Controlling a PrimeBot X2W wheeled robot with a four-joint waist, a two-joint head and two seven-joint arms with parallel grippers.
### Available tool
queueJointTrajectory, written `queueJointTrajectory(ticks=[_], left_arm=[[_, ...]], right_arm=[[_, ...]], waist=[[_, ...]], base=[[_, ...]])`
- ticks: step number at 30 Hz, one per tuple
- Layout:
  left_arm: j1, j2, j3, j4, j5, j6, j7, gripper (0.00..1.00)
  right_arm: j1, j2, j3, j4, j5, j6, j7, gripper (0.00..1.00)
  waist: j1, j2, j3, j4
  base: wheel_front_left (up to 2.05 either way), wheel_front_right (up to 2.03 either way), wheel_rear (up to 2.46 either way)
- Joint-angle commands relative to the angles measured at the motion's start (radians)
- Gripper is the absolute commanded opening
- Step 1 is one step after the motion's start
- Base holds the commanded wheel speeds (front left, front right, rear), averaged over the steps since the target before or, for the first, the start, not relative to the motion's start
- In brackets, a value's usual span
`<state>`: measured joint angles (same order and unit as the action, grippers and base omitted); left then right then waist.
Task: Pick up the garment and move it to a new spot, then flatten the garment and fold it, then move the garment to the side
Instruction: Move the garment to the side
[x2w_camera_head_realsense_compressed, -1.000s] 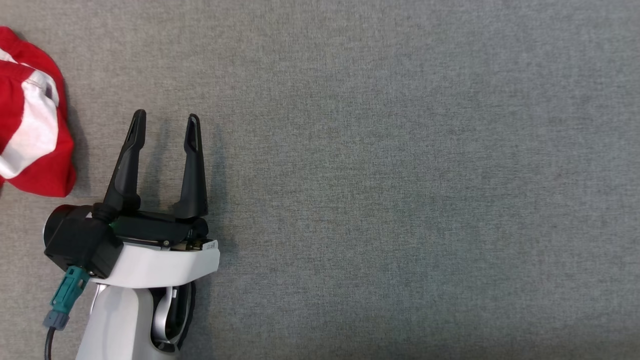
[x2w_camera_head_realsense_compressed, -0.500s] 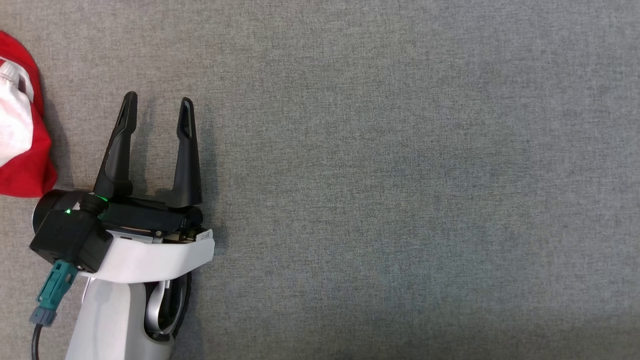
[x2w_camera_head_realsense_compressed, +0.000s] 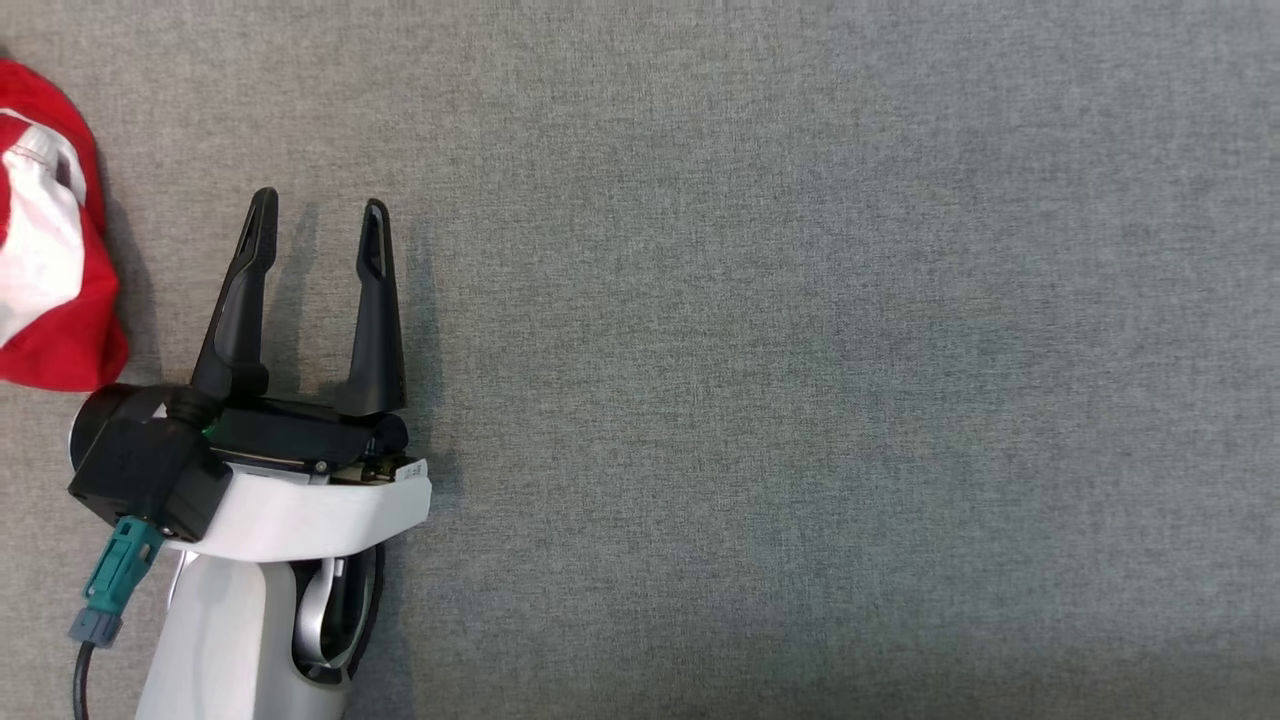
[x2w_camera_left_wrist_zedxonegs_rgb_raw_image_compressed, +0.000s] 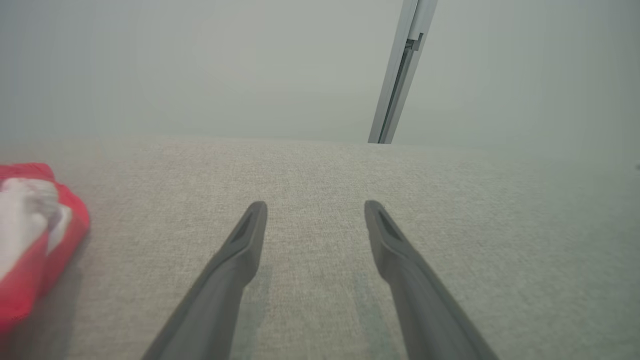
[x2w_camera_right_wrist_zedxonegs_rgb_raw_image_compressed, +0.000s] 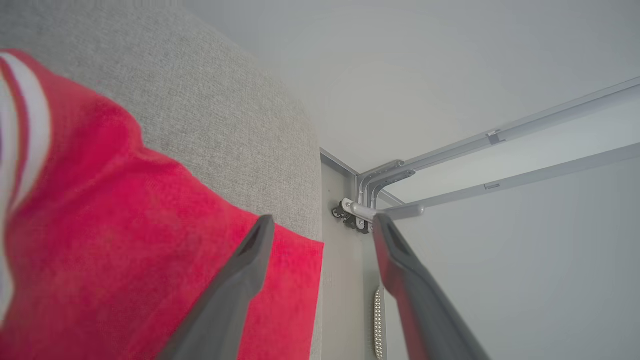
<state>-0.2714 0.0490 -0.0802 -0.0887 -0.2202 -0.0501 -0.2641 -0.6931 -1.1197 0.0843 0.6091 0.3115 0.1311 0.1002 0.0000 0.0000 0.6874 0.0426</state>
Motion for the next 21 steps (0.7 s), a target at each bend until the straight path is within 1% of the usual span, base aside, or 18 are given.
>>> queueJointTrajectory(ticks=[1,6,10,15,18,21], left_arm=[[0.008,0.003,-0.001,0.006,0.001,0.004,0.002,1.0],[0.018,0.003,-0.006,0.01,-0.011,0.012,0.002,1.0],[0.034,0.003,-0.003,0.014,-0.017,0.017,0.002,1.0],[0.056,0.003,0.014,0.012,-0.01,0.025,0.001,1.0],[0.073,0.004,0.031,0.012,-0.006,0.026,0.001,1.0],[0.091,0.004,0.053,0.011,-0.001,0.027,0.001,1.0]], right_arm=[[-0.02,0.01,-0.006,-0.011,-0.013,-0.001,-0.008,1.0],[-0.04,0.041,0.003,-0.059,-0.022,-0.001,-0.024,1.0],[-0.068,0.101,0.01,-0.127,-0.009,-0.001,-0.057,1.0],[-0.09,0.218,0.028,-0.232,-0.001,-0.001,-0.109,1.0],[-0.075,0.287,0.035,-0.296,-0.004,-0.001,-0.143,1.0],[-0.04,0.369,0.038,-0.357,0.003,-0.001,-0.177,1.0]], waist=[[0.0,0.0,-0.023,0.001],[0.0,0.0,-0.074,0.004],[0.0,0.0,-0.145,0.002],[0.0,0.0,-0.243,-0.016],[0.0,0.0,-0.3,-0.03],[0.0,0.0,-0.355,-0.044]], base=[[0.0,0.0,0.0],[0.0,0.0,0.0],[0.0,0.0,0.0],[0.0,0.0,0.0],[0.0,0.0,0.0],[0.0,0.0,0.0]])
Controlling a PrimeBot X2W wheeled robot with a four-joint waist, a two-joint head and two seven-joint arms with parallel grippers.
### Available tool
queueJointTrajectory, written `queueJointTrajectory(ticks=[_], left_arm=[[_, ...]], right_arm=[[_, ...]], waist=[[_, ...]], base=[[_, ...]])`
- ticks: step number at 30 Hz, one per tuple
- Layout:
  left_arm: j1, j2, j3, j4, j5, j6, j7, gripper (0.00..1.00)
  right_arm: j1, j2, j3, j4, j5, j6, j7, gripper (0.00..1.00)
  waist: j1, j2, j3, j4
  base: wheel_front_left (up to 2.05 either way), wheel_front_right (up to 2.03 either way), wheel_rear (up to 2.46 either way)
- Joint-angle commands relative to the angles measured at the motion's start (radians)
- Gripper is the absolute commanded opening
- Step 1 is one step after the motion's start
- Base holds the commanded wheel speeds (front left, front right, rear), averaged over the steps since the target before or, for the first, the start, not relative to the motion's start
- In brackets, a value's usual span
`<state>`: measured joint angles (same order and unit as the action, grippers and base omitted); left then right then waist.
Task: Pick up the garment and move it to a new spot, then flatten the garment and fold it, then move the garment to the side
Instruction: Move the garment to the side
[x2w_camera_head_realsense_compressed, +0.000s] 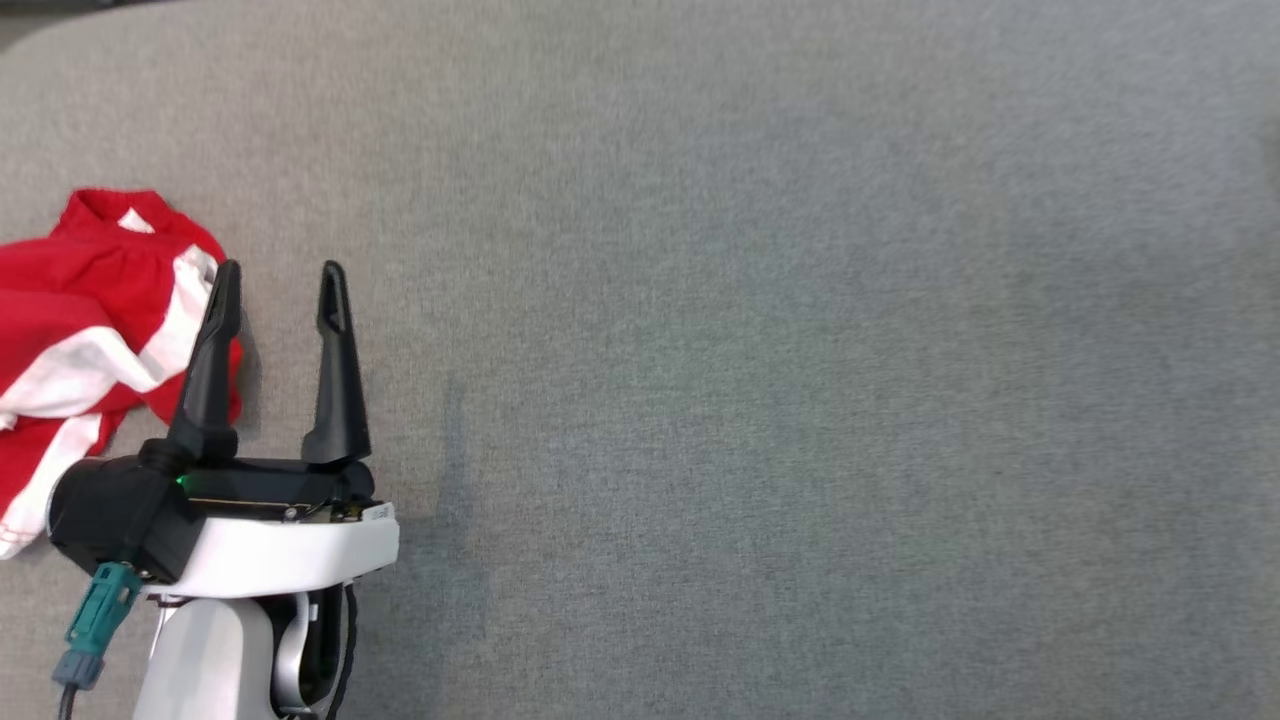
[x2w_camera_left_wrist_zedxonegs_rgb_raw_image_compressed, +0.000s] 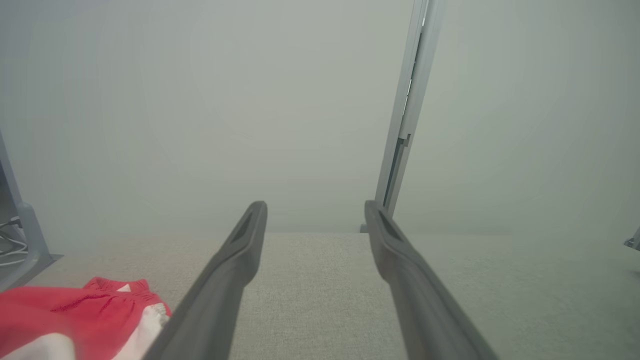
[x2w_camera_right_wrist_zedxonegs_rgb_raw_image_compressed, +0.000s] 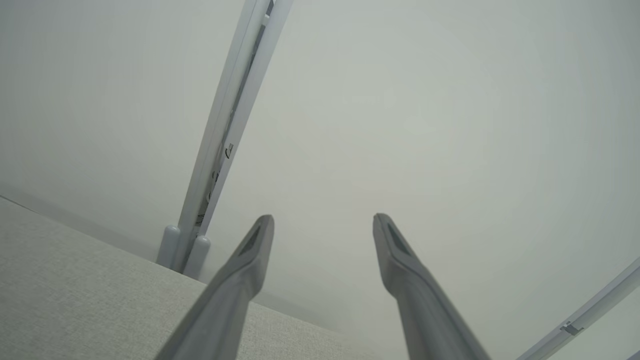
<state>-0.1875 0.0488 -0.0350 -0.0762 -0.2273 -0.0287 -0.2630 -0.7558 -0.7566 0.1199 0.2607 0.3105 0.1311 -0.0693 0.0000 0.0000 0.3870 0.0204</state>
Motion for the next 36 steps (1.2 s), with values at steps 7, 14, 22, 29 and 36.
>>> queueJointTrajectory(ticks=[7,14,22,29,36], left_arm=[[0.059,0.004,0.072,-0.011,0.014,0.01,0.0,1.0],[0.105,0.003,0.121,-0.013,0.016,0.002,0.0,1.0],[0.165,0.004,0.091,0.008,0.005,-0.004,0.0,1.0],[0.224,0.004,0.024,0.054,-0.021,-0.006,0.0,1.0],[0.251,0.004,-0.02,0.076,-0.04,0.014,0.0,1.0]], right_arm=[[0.141,0.225,-0.058,-0.117,-0.009,-0.001,-0.109,1.0],[0.303,0.47,-0.137,-0.166,-0.08,-0.001,-0.183,1.0],[0.485,0.627,-0.18,-0.24,-0.224,0.0,-0.197,1.0],[0.652,0.687,-0.193,-0.279,-0.259,0.0,-0.196,1.0],[0.721,0.703,-0.182,-0.287,-0.273,0.0,-0.196,1.0]], waist=[[0.0,0.0,-0.168,-0.054],[0.0,0.0,-0.24,-0.07],[0.0,0.0,-0.292,-0.075],[0.0,0.0,-0.324,-0.076],[0.0,0.0,-0.344,-0.083]], base=[[0.0,0.0,0.0],[0.0,0.0,0.0],[0.0,0.0,0.0],[0.0,0.0,0.0],[0.0,0.0,0.0]])
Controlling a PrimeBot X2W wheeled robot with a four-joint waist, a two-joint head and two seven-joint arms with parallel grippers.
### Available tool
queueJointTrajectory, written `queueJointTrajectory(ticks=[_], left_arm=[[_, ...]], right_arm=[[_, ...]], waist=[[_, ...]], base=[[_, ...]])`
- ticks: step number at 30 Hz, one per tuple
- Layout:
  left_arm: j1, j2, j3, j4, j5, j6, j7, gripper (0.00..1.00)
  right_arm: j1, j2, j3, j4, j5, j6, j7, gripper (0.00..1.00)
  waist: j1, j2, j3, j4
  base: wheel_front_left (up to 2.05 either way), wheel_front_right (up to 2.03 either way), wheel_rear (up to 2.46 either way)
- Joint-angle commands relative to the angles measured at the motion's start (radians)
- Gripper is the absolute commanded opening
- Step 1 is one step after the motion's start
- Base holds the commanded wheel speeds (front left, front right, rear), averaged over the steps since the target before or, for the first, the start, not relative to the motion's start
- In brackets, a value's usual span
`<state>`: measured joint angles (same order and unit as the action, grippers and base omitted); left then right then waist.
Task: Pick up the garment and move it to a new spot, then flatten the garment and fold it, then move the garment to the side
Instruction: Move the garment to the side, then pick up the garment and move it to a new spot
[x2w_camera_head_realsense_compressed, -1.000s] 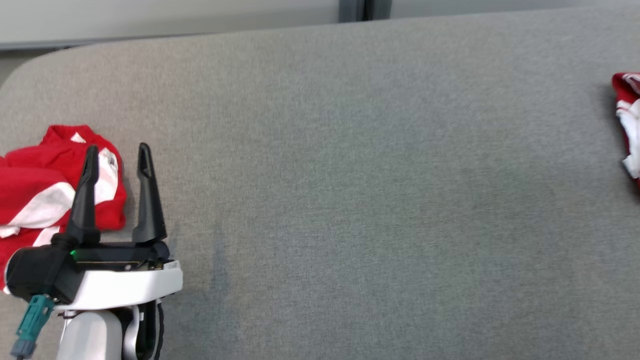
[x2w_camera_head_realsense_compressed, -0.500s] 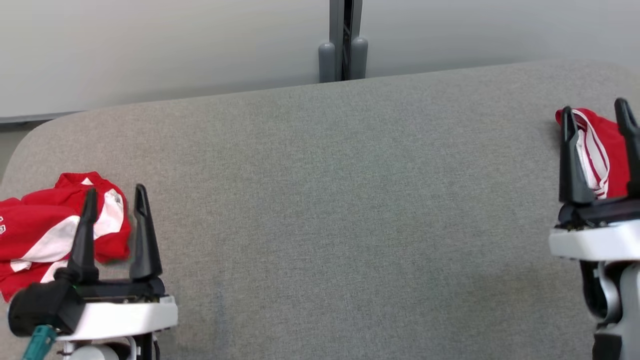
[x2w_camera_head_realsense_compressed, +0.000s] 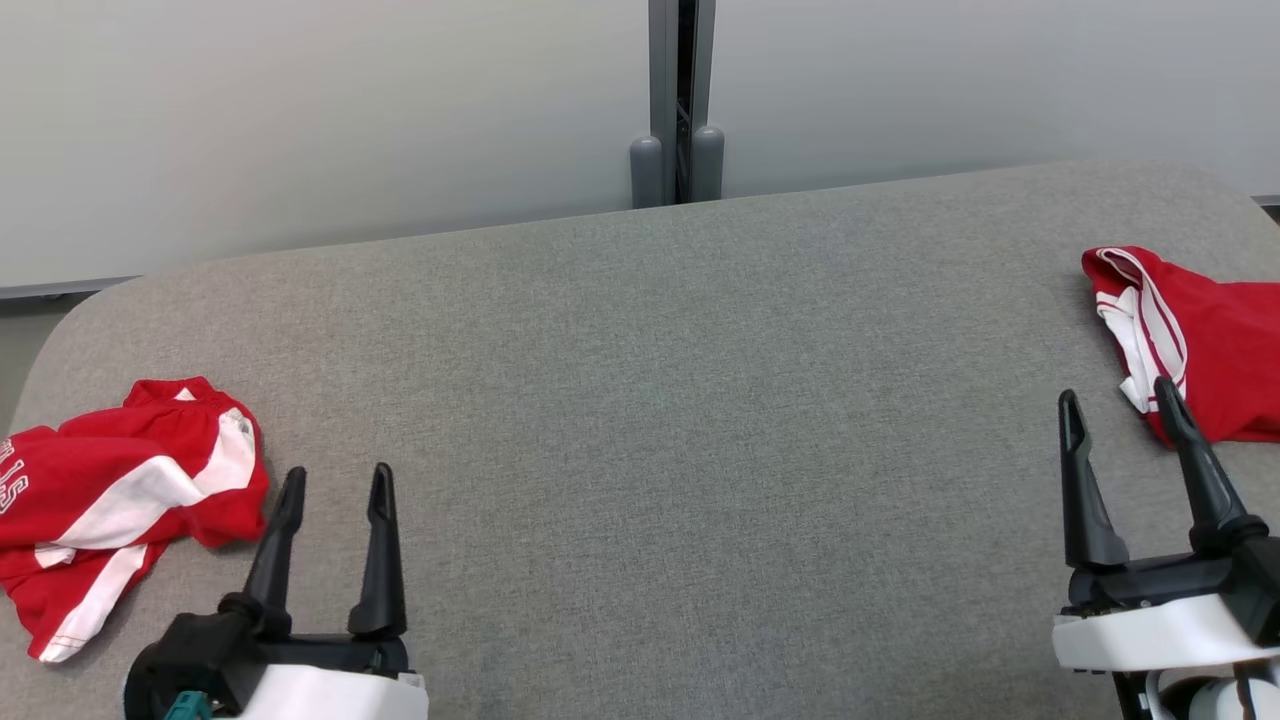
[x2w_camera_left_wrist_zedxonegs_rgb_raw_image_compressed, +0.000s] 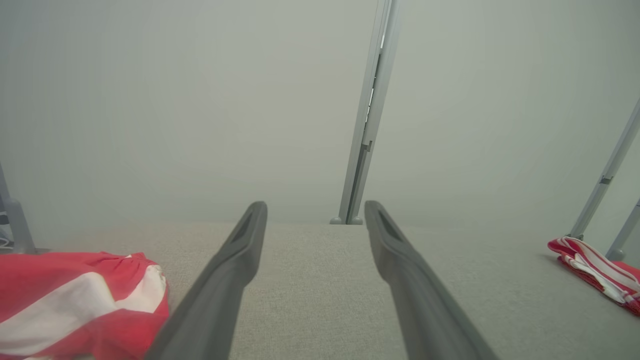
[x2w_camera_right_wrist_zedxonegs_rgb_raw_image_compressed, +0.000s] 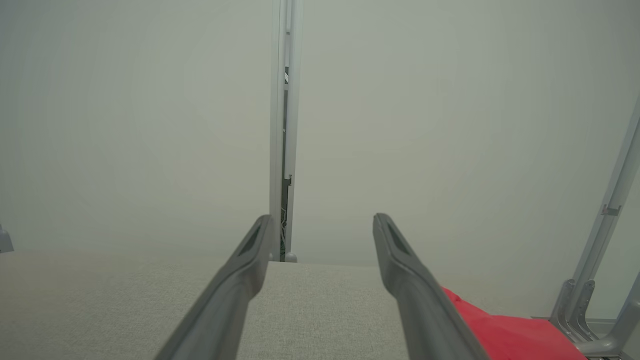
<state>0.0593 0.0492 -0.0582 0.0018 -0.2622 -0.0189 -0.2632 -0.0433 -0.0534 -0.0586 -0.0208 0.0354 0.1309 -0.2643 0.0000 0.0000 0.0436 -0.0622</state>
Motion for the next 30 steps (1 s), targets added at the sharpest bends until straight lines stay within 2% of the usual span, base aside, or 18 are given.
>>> queueJointTrajectory(ticks=[1,18,26,30], left_arm=[[0.009,0.003,-0.004,0.003,-0.007,0.004,0.001,1.0],[0.006,0.003,-0.013,0.004,0.002,0.021,0.0,1.0],[0.001,0.003,-0.013,-0.001,0.006,0.015,0.0,1.0],[-0.016,0.003,-0.027,-0.004,0.015,0.009,0.0,1.0]], right_arm=[[0.014,0.001,0.001,-0.002,0.001,0.0,-0.001,1.0],[0.022,0.001,0.003,0.01,0.012,0.0,-0.001,1.0],[0.019,0.001,-0.007,0.015,0.016,0.0,-0.001,1.0],[0.018,0.001,-0.012,0.008,0.027,0.0,-0.001,1.0]], waist=[[0.0,0.0,-0.003,0.0],[0.0,0.0,-0.007,-0.003],[0.0,0.0,-0.003,-0.003],[0.0,0.0,0.012,0.02]], base=[[0.0,0.0,0.0],[0.0,0.0,0.0],[0.0,0.0,0.0],[0.0,0.0,0.0]])
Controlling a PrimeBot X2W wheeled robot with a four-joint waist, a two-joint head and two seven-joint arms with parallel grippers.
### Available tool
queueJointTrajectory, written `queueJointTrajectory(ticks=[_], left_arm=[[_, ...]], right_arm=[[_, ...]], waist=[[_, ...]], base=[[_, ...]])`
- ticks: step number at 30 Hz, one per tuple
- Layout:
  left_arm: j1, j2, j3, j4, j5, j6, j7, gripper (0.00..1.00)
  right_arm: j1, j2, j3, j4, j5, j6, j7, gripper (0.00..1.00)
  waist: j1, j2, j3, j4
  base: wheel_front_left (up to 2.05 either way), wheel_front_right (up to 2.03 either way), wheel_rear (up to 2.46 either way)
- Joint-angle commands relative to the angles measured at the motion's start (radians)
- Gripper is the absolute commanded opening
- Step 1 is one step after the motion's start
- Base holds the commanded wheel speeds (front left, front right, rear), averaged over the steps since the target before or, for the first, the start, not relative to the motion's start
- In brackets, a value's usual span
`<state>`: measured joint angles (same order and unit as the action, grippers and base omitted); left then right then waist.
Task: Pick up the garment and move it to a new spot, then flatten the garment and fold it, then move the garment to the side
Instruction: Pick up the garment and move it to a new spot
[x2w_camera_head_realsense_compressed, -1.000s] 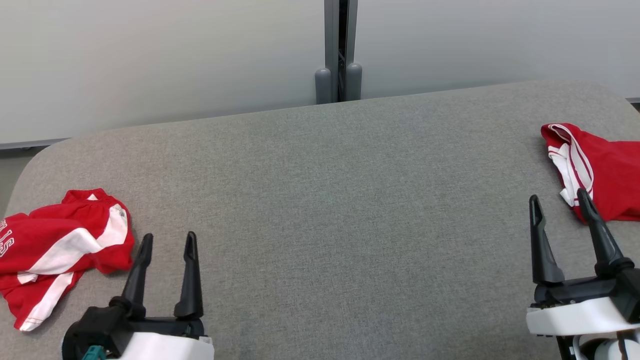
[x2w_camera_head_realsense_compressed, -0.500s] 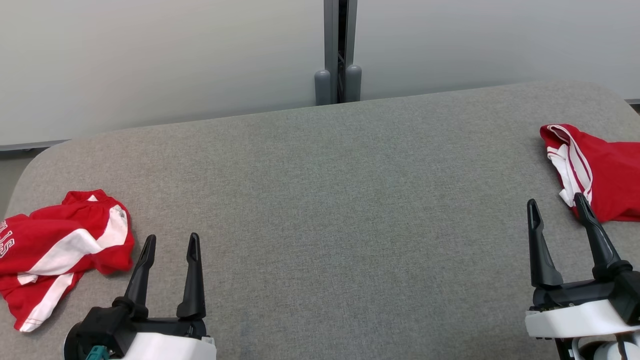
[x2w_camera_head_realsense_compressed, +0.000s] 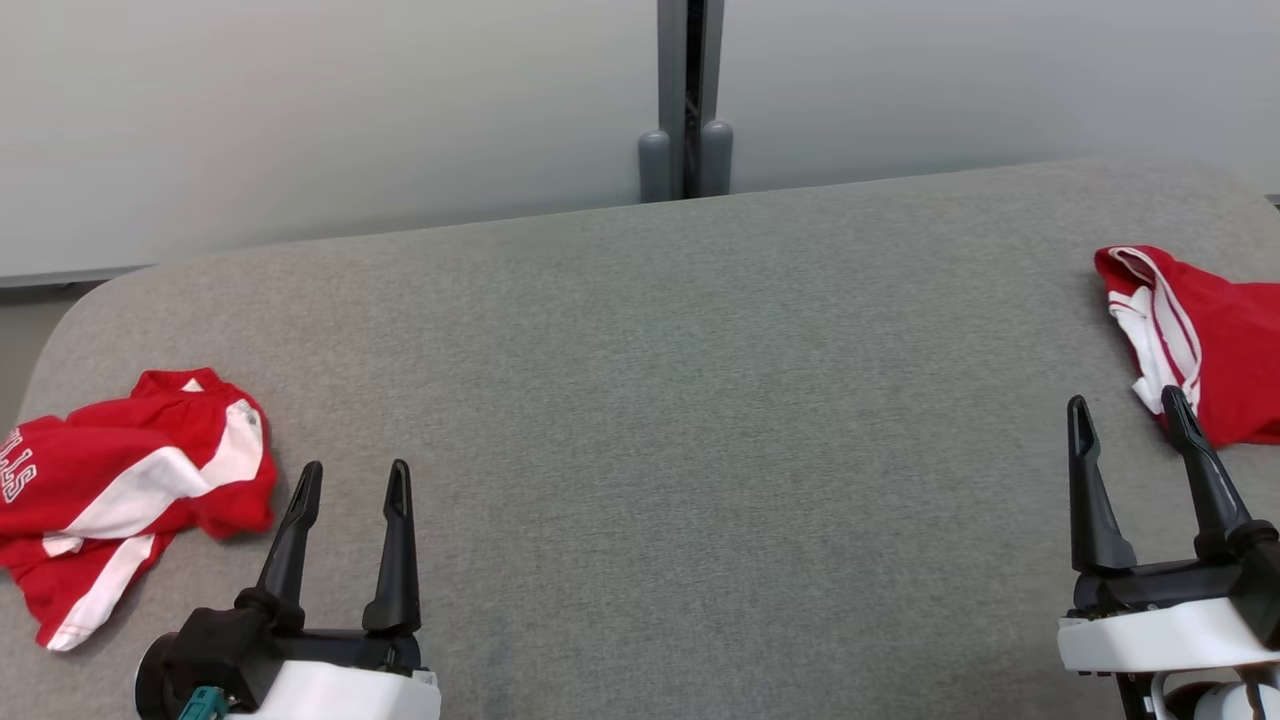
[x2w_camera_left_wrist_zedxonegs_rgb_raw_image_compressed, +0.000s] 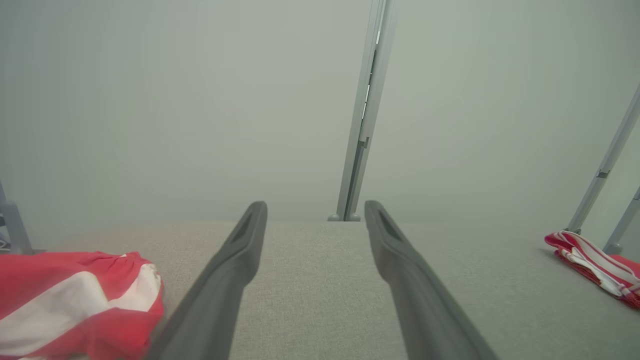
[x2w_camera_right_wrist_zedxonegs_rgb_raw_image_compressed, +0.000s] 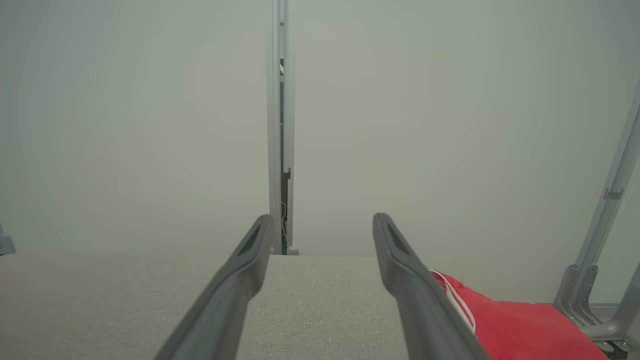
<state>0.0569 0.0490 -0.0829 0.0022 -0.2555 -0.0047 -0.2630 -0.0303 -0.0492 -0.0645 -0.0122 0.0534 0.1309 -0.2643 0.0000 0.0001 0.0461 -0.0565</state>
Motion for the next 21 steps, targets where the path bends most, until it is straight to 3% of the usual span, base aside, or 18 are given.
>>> queueJointTrajectory(ticks=[1,7,21], left_arm=[[-0.017,0.004,-0.005,-0.004,0.01,-0.005,0.0,1.0],[-0.04,0.003,-0.005,-0.007,0.009,0.002,0.0,1.0],[-0.013,0.003,0.038,-0.013,0.001,0.008,0.0,1.0]], right_arm=[[0.003,-0.003,-0.004,-0.001,0.01,0.0,-0.001,1.0],[-0.005,-0.003,0.034,0.004,-0.001,0.0,-0.001,1.0],[-0.017,-0.004,0.121,0.04,0.021,0.0,-0.001,1.0]], waist=[[0.0,-0.0001,0.015,0.024],[0.0,-0.0001,0.045,0.126],[0.0,-0.0001,0.031,0.463]], base=[[0.0,0.0,0.0],[0.0,0.0,0.0],[0.0,0.0,0.0]])
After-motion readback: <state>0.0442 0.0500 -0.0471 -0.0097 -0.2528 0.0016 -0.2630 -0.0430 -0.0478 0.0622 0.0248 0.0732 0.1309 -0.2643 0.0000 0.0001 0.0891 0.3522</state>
